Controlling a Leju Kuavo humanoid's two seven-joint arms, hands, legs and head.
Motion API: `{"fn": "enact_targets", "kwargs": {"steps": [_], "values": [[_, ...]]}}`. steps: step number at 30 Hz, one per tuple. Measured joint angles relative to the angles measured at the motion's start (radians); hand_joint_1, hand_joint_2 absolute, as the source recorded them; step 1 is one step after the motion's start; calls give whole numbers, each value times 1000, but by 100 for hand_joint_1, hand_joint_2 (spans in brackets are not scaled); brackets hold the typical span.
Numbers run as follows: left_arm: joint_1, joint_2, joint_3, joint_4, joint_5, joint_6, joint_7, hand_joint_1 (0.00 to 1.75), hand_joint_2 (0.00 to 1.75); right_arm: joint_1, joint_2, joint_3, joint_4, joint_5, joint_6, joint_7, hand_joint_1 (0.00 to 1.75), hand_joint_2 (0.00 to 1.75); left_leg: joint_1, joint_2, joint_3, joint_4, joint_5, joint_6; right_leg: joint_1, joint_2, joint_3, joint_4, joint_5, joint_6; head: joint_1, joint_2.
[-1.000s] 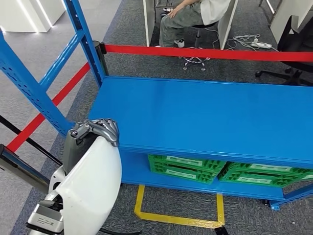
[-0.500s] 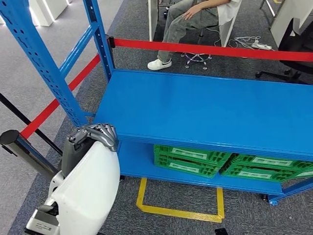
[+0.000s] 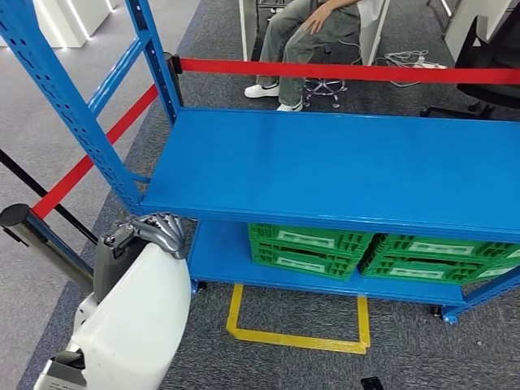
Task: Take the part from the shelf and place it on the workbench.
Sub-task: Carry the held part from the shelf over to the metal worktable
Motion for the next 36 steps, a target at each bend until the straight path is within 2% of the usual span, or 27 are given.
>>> {"fn": "enact_targets", "kwargs": {"steps": [1,2,3,5,6,7,8,10,11,12,13,14,16,17,18,20,21,22,24,26,27,28,29,30,32,34,36], "values": [[0,0,0,-1,-1,0,0,175,175,0,0,-1,0,-2,0,-1,0,175,-2,0,42,-71,18,7,2,0,-4,1,4,4,0,0],[0,-1,1,-2,-1,0,-1,175,175,-1,0,-2,0,-4,0,-2,0,175,-4,0,70,-121,27,13,3,0,-8,2,9,9,1,0],[2,-1,1,-3,-2,0,-2,175,175,-1,0,-2,0,-6,0,-4,0,175,-6,-1,81,-146,28,19,3,0,-12,3,14,15,1,0],[7,-2,2,-5,-2,0,-4,175,175,-1,0,-3,0,-8,-1,-5,0,175,-7,-1,75,-153,35,29,2,-1,-18,3,23,29,1,0],[9,-3,3,-5,-2,0,-4,175,175,-1,-1,-4,0,-9,-2,-5,0,175,-6,0,71,-156,43,35,1,-1,-25,9,17,35,1,0],[11,-5,3,-6,-2,0,-6,175,175,0,-1,-5,0,-9,-2,-5,0,175,-4,1,66,-160,52,42,0,1,-36,29,-4,39,3,0],[12,-7,4,-6,-3,0,-7,175,175,0,-1,-6,0,-9,-3,-5,0,175,-2,2,59,-163,61,48,0,2,-54,70,-39,43,6,0],[16,-10,5,-7,-3,0,-9,175,175,0,-2,-9,0,-10,-4,-4,0,175,-4,4,39,-163,76,55,-3,3,-98,201,-128,50,10,0],[19,-10,6,-7,-4,0,-9,175,175,0,-2,-10,0,-10,-4,-4,0,175,-5,4,30,-162,83,55,-3,3,-111,258,-155,52,11,0],[21,-10,7,-7,-4,0,-9,175,175,1,-3,-11,0,-10,-4,-3,0,175,-7,4,20,-161,89,55,-3,3,-110,287,-163,54,10,0],[23,-11,7,-7,-5,0,-9,175,175,1,-3,-12,0,-10,-4,-2,0,175,-8,5,13,-161,95,54,-3,2,-91,277,-151,54,11,0],[24,-11,8,-7,-5,0,-9,175,175,0,-4,-13,0,-10,-4,-2,0,175,-9,4,6,-160,100,52,-3,2,-52,229,-127,52,11,0],[25,-12,9,-7,-5,0,-10,175,175,-2,-5,-17,-1,-10,-5,0,0,175,-11,4,-3,-155,108,46,-2,3,54,77,-87,47,11,0],[25,-12,9,-7,-6,0,-10,175,175,-3,-5,-18,-1,-11,-5,0,0,175,-12,4,-7,-152,112,42,-1,3,92,18,-79,43,10,0],[25,-13,9,-7,-7,0,-11,175,175,-3,-5,-19,-1,-11,-5,0,0,175,-14,4,-10,-149,116,37,1,4,114,-17,-79,40,10,0],[25,-14,9,-7,-8,0,-12,175,175,-2,-5,-20,-1,-11,-5,0,0,175,-14,4,-14,-147,126,26,2,5,110,-27,-77,28,9,0],[26,-14,10,-7,-8,0,-12,175,175,-1,-5,-21,-1,-12,-5,0,0,175,-13,3,-18,-144,123,20,1,3,106,-28,-72,20,10,0],[26,-14,10,-7,-8,0,-13,175,175,-1,-5,-21,-1,-12,-4,-1,0,175,-12,2,-26,-130,105,13,0,2,101,-30,-65,10,8,0],[28,-14,11,-7,-9,1,-14,175,175,-2,-5,-24,-1,-14,-3,-6,0,175,-7,0,-61,-39,26,-2,-2,-1,87,-31,-49,-5,5,0],[31,-14,12,-7,-9,2,-14,175,175,-1,-6,-26,-1,-17,-4,-10,0,175,-1,0,-105,100,-53,-12,-1,-2,65,-28,-36,-9,3,0],[32,-14,13,-7,-9,2,-14,175,175,0,-6,-26,-1,-17,-5,-10,0,175,1,0,-111,141,-66,-14,0,-2,55,-25,-30,-9,3,0],[33,-13,14,-7,-10,3,-14,175,175,0,-6,-27,-1,-18,-6,-11,0,175,2,0,-99,143,-58,-14,0,-2,46,-22,-25,-8,3,0],[34,-13,14,-7,-10,3,-15,175,175,0,-7,-27,-1,-20,-7,-11,0,175,2,0,-64,99,-34,-12,1,-1,38,-19,-21,-7,3,0],[34,-13,15,-7,-11,3,-15,175,175,0,-7,-27,-1,-23,-9,-11,0,175,2,0,-16,29,-5,-6,1,0,32,-16,-18,-5,3,0],[34,-14,15,-7,-12,3,-16,175,175,-1,-6,-28,-1,-27,-16,-15,0,175,-1,0,72,-113,28,7,5,1,22,-11,-11,1,3,0],[37,-15,15,-7,-12,3,-17,175,175,-1,-7,-29,-1,-27,-24,-19,0,175,-5,0,96,-163,29,18,6,0,16,-9,-3,12,4,0],[40,-17,17,-7,-13,4,-17,175,175,-1,-7,-31,-1,-25,-29,-21,0,175,-4,1,90,-171,38,28,4,-1,11,-9,2,24,3,0]]}}
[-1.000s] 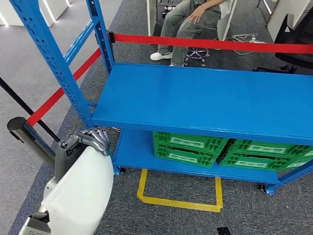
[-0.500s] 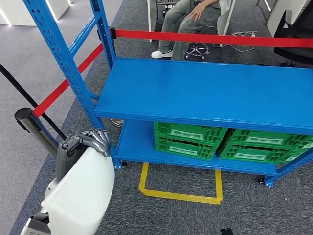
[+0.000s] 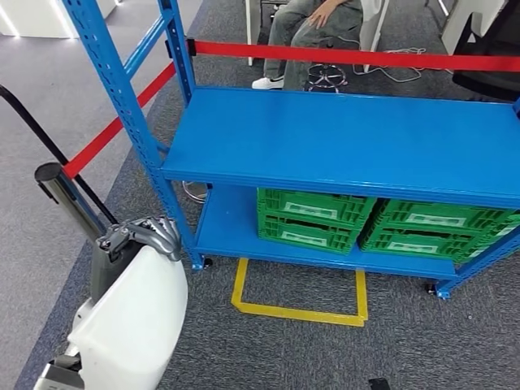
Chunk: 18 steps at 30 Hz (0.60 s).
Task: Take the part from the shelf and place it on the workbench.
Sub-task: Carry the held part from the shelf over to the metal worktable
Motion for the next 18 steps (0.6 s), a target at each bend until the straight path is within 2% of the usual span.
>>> {"fn": "enact_targets", "kwargs": {"steps": [1,2,5,6,7,8,10,11,12,13,15,16,18], "values": [[1,-1,1,0,0,0,0,175,175,0,0,-1,0,0,-2,0,0,175,2,1,-3,-4,7,7,0,1,-9,13,-12,5,1,0],[2,-3,1,0,-1,0,0,175,175,0,-1,-2,0,0,-3,0,0,175,5,2,-7,-9,14,13,0,2,-25,43,-35,9,4,0],[7,-5,2,0,-3,1,-1,175,175,1,-3,-4,0,1,-1,1,0,175,4,4,-27,-8,29,22,-4,3,-105,237,-143,19,11,0],[10,-5,3,0,-5,1,-1,175,175,2,-4,-5,0,0,3,1,0,175,3,4,-33,-6,33,21,-5,3,-120,283,-158,22,11,0],[11,-5,3,0,-7,2,-1,175,175,3,-5,-6,0,-1,6,2,0,175,3,5,-37,-3,35,21,-6,3,-115,290,-153,24,11,0],[12,-5,3,0,-8,2,-1,175,175,3,-6,-7,0,-2,10,2,0,175,3,7,-40,0,36,20,-8,2,-90,254,-130,26,11,0],[13,-5,4,0,-10,2,-1,175,175,1,-7,-10,0,-3,14,4,0,175,2,13,-44,11,32,14,-7,-21,-5,109,-74,26,12,0],[13,-5,4,0,-10,2,-1,175,175,-2,-8,-11,0,-3,16,6,0,175,-1,16,-46,18,30,10,-6,-33,29,50,-59,21,12,0],[14,-5,5,0,-10,2,-1,175,175,-5,-8,-12,0,-3,17,7,0,175,-4,21,-50,23,28,5,-4,-42,47,15,-54,16,12,0],[15,-5,5,0,-10,2,-1,175,175,-7,-9,-12,0,-3,17,8,0,175,-7,27,-53,27,28,1,-2,-43,48,9,-58,9,11,0],[15,-4,5,0,-11,2,-1,175,175,-5,-9,-13,0,-2,17,9,0,175,-7,40,-56,33,26,-6,-3,-26,41,10,-51,-5,11,0],[16,-4,5,0,-11,2,-1,175,175,-4,-9,-14,0,-2,17,10,0,175,-5,38,-60,43,15,-12,-5,-19,38,10,-47,-12,9,0],[17,-3,5,0,-11,3,-1,175,175,-3,-10,-15,0,0,18,10,0,175,-1,23,-92,118,-39,-23,-7,-5,33,8,-40,-23,6,0]]}}
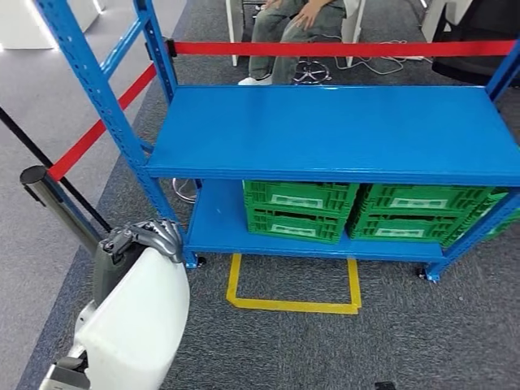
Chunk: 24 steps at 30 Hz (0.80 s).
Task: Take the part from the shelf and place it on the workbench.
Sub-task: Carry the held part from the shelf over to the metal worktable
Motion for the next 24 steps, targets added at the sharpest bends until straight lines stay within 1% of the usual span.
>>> {"fn": "enact_targets", "kwargs": {"steps": [1,2,3,4,5,6,7,8,9,10,12,13,14,15,16,17,18,19,20,21,22,23,24], "values": [[2,1,0,0,-1,0,0,175,175,0,0,0,0,1,0,0,0,175,2,-8,-29,67,-38,-4,0,8,-5,0,2,-4,-2,0],[6,2,0,0,-1,0,-1,175,175,1,0,0,0,2,0,1,0,175,3,-12,-60,136,-69,-7,1,16,-9,1,4,-6,-2,0],[9,3,0,0,-2,1,-1,175,175,2,0,0,0,3,0,1,0,175,4,-13,-82,188,-85,-7,1,24,-13,2,6,-7,-2,0],[12,4,0,0,-2,1,-1,175,175,3,0,0,0,3,0,2,0,175,4,-14,-89,205,-80,-6,2,33,-16,3,8,-7,-2,0],[13,5,0,0,-2,2,-1,175,175,3,0,0,0,4,0,2,0,175,4,-16,-76,181,-55,-2,3,43,-17,4,10,-7,-2,0],[14,6,0,0,-2,2,-2,175,175,3,0,0,0,4,1,2,0,175,4,-25,-46,121,-16,4,5,54,-18,4,11,-6,-2,0],[15,7,0,0,-2,2,-2,175,175,3,0,0,0,5,1,2,0,175,4,-45,-11,52,19,13,5,64,-19,5,13,-5,-2,0],[16,8,0,0,-2,2,-2,175,175,2,1,0,0,6,1,2,0,175,4,-66,16,-8,44,21,6,74,-21,6,15,-2,-1,0],[18,9,1,0,-2,3,-3,175,175,0,2,0,0,7,2,2,0,175,4,-83,35,-50,57,27,5,83,-26,7,18,3,-1,0],[20,9,1,0,-2,3,-4,175,175,0,2,0,0,8,4,2,0,175,3,-92,39,-66,56,31,3,91,-34,9,22,8,-1,0],[22,10,2,-1,-2,3,-6,175,175,1,2,0,0,11,7,2,0,175,5,-79,38,-79,56,33,1,105,-47,11,27,20,-3,0],[23,9,2,-1,-2,3,-7,175,175,2,2,0,0,12,8,2,0,175,8,-69,38,-86,59,34,2,97,-54,17,22,26,-2,0],[24,9,3,-2,-2,3,-8,175,175,3,1,0,0,13,7,2,0,175,11,-58,39,-92,62,36,3,80,-67,39,6,31,1,0],[26,9,3,-3,-2,3,-10,175,175,2,1,0,0,14,7,2,0,175,13,-45,40,-97,65,38,4,59,-87,81,-21,36,4,0],[29,10,4,-3,-2,3,-11,175,175,1,1,0,0,14,7,3,0,175,11,-33,39,-97,65,39,4,37,-114,139,-55,40,7,0],[32,10,5,-3,-2,3,-11,175,175,0,1,0,0,14,7,3,0,175,11,-20,38,-96,65,40,3,25,-144,207,-87,45,10,0],[36,11,6,-3,-2,3,-11,175,175,0,1,0,0,15,7,2,0,175,10,-7,37,-96,65,40,1,20,-166,261,-108,48,10,0],[38,12,6,-3,-2,2,-12,175,175,2,1,0,0,15,7,3,0,175,9,6,36,-95,65,40,0,17,-173,285,-111,51,10,0],[39,13,7,-3,-2,2,-12,175,175,3,1,0,0,15,7,3,0,175,9,18,36,-95,65,39,0,14,-160,269,-95,53,11,0],[40,13,7,-4,-2,2,-12,175,175,4,1,0,0,15,7,3,0,175,9,29,37,-94,64,38,0,5,-126,213,-65,53,10,0],[40,13,8,-4,-2,2,-12,175,175,3,1,0,-1,15,7,3,0,175,8,40,39,-93,63,36,0,-14,-84,139,-36,53,11,0],[40,14,9,-5,-2,2,-12,175,175,1,1,0,-1,15,7,2,0,175,5,49,39,-90,60,32,3,-34,-45,72,-16,49,11,0],[40,14,9,-6,-2,2,-12,175,175,-1,1,0,-1,15,7,2,0,175,2,57,39,-88,59,27,5,-49,-20,26,-6,44,10,0]]}}
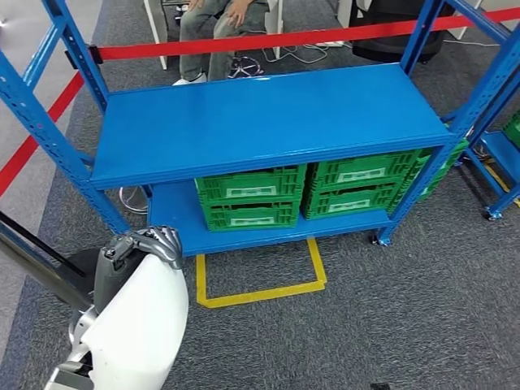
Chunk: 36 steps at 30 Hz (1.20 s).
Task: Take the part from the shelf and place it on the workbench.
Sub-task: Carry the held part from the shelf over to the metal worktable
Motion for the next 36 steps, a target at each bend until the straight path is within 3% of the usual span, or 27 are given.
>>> {"fn": "enact_targets", "kwargs": {"steps": [1,3,5,6,8,9,10,11,12,14,15,16,18,19,21,23,25,26,27,29,31,32,34,36], "values": [[0,1,0,-1,0,0,0,175,175,-1,0,0,0,0,0,0,0,175,-4,8,0,2,-1,-4,2,-8,10,-20,0,-5,-1,0],[0,2,1,-2,0,0,-1,175,175,1,0,0,0,0,0,-1,0,175,-6,24,0,4,-2,-10,3,8,8,-22,3,-16,-4,0],[0,2,2,-4,0,0,-1,175,175,3,0,0,0,0,0,0,0,175,-2,1,-7,27,-26,-20,-1,28,4,-23,8,-27,-5,0],[0,3,3,-5,0,0,-2,175,175,3,0,0,0,0,1,0,0,175,1,-23,-23,66,-54,-26,-3,39,2,-24,12,-33,-7,0],[3,5,4,-7,0,-2,-3,175,175,1,0,0,0,0,2,-1,0,175,5,-64,-78,196,-125,-32,-4,61,-2,-23,15,-39,-10,0],[5,5,4,-7,0,-2,-3,175,175,1,0,0,0,0,2,-1,0,175,6,-70,-106,257,-149,-33,-4,73,-4,-23,16,-41,-10,0],[6,6,6,-7,0,-3,-3,175,175,2,0,0,0,0,3,-1,0,175,6,-71,-122,293,-154,-32,-4,86,-5,-23,17,-41,-10,0],[7,7,7,-7,0,-4,-3,175,175,2,0,0,0,0,3,0,0,175,6,-73,-122,291,-137,-29,-3,99,-5,-22,18,-42,-10,0],[8,8,9,-8,0,-4,-3,175,175,3,0,0,0,0,4,0,0,175,6,-78,-104,251,-103,-25,-3,113,-4,-21,18,-41,-10,0],[8,8,11,-9,0,-3,-4,175,175,2,0,0,0,-1,5,0,0,175,7,-119,-46,121,-26,-12,-2,139,-3,-19,19,-39,-9,0],[9,8,13,-10,0,-2,-4,175,175,1,1,0,0,-2,5,0,0,175,8,-142,-23,68,-6,-7,-3,151,-6,-17,20,-35,-9,0],[10,7,15,-12,-1,0,-4,175,175,1,1,0,0,-2,5,-1,0,175,8,-158,-11,36,1,-3,-4,162,-12,-16,23,-30,-10,0],[10,5,19,-15,-4,3,-5,175,175,3,2,0,0,-2,5,-1,0,175,8,-153,-9,18,-3,0,-7,182,-25,-17,30,-16,-12,0],[10,2,20,-16,-6,5,-5,175,175,5,2,0,0,-2,5,-1,0,175,10,-142,-9,13,-2,2,-7,178,-32,-15,29,-10,-12,0],[10,-4,22,-19,-13,10,-5,175,175,6,1,0,0,-2,4,-1,0,175,14,-116,-7,4,4,8,-4,134,-59,28,0,0,-6,0],[12,-7,24,-19,-19,13,-6,175,175,2,1,0,0,-2,4,-1,0,175,12,-87,-7,2,4,12,-3,80,-119,153,-66,8,-1,0],[13,-8,26,-19,-22,15,-6,175,175,1,1,0,0,-2,5,-1,0,175,10,-58,-9,3,4,13,-5,67,-170,267,-107,13,-1,0],[13,-8,26,-19,-23,15,-6,175,175,2,1,-1,0,-2,5,-2,0,175,10,-44,-9,3,3,13,-5,65,-169,274,-101,14,-1,0],[13,-8,27,-19,-24,16,-6,175,175,4,1,-1,0,-2,5,-1,0,175,9,-32,-8,3,3,12,-5,61,-146,237,-76,13,-1,0],[12,-10,28,-20,-26,17,-6,175,175,3,1,-1,-1,-1,5,-1,0,175,6,-9,-4,4,-1,8,0,24,-62,92,-16,7,0,0],[12,-12,30,-20,-27,18,-7,175,175,-3,1,-1,-2,-1,5,-1,0,175,-1,10,-3,7,-4,1,6,-10,-5,-7,9,-4,-2,0],[12,-12,30,-20,-28,18,-7,175,175,-4,1,-1,-2,0,5,-1,0,175,-4,20,-2,8,-4,-3,8,-12,1,-20,8,-9,-2,0],[10,-13,31,-20,-30,18,-8,175,175,-2,1,-1,-2,0,6,-1,0,175,-4,33,-1,11,-8,-10,6,9,-2,-22,13,-19,-3,0],[7,-14,32,-20,-31,18,-9,175,175,1,1,-2,-2,-1,6,-2,0,175,1,-3,-13,45,-39,-20,1,30,-3,-26,20,-31,-6,0]]}}
